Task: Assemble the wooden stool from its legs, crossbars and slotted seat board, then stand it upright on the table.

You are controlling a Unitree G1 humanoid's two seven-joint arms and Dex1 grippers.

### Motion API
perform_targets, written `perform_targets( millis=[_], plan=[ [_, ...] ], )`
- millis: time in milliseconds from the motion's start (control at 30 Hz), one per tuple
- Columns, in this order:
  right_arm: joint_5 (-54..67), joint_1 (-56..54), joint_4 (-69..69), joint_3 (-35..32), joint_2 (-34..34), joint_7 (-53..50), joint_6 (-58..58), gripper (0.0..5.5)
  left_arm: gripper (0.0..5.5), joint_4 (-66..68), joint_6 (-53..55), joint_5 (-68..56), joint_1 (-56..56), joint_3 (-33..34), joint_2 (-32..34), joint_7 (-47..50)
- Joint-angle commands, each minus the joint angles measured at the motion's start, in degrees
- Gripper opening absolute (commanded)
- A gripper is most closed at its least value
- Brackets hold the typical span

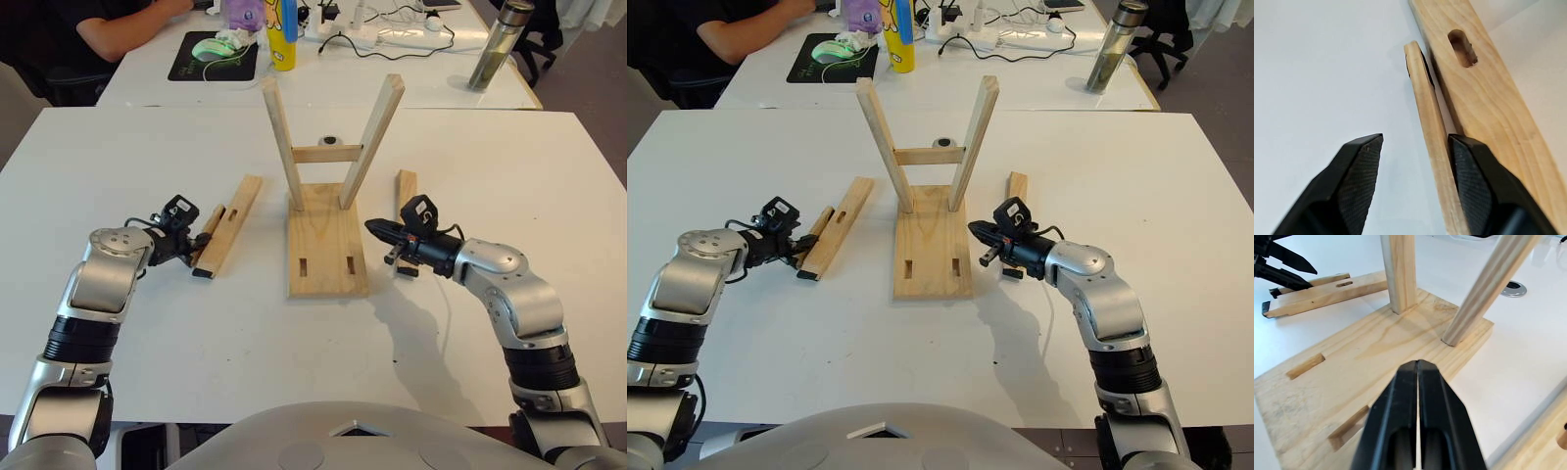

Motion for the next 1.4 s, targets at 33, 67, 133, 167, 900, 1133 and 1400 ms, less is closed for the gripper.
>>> perform_targets(
  millis=[33, 67, 133, 167, 900, 1133, 1400],
  plan=[
    [-0.34, -0.79, 0.76, 0.65, -0.01, -0.5, -0.66, 0.0, 2.47, 0.31, 1.08, -1.86, 0.49, 0.3, -0.52, -0.79],
    [-0.4, -0.88, 1.0, 0.72, -0.05, -0.52, -0.8, 0.0, 2.32, 0.08, 1.54, -2.69, 0.62, 0.54, -0.9, -1.05],
    [-0.61, -1.06, 1.3, 0.68, -0.31, -0.64, -0.91, 0.0, 2.11, 0.06, 1.73, -3.07, 1.03, -0.3, -0.65, -1.49],
    [-0.63, -1.16, 1.3, 0.63, -0.43, -0.66, -0.89, 0.0, 1.93, 0.29, 1.54, -2.93, 1.26, -0.89, -0.32, -1.6],
    [31.07, -2.42, -8.85, -12.55, 8.36, -2.42, 11.34, 0.71, 0.41, -1.31, 0.55, -34.39, 0.65, 17.29, 2.01, -22.87],
    [50.7, -4.8, -6.95, -18.56, 12.49, -11.28, 15.86, 1.82, 0.41, -8.44, 14.33, -55.42, -2.88, 21.84, -0.8, -23.2],
    [58.47, -5.86, -5.36, -15.77, 15.21, -17.41, 15.2, 3.02, 0.41, -9.97, 17.76, -63.3, -5.38, 17.88, -7.72, -16.58]
  ],
)
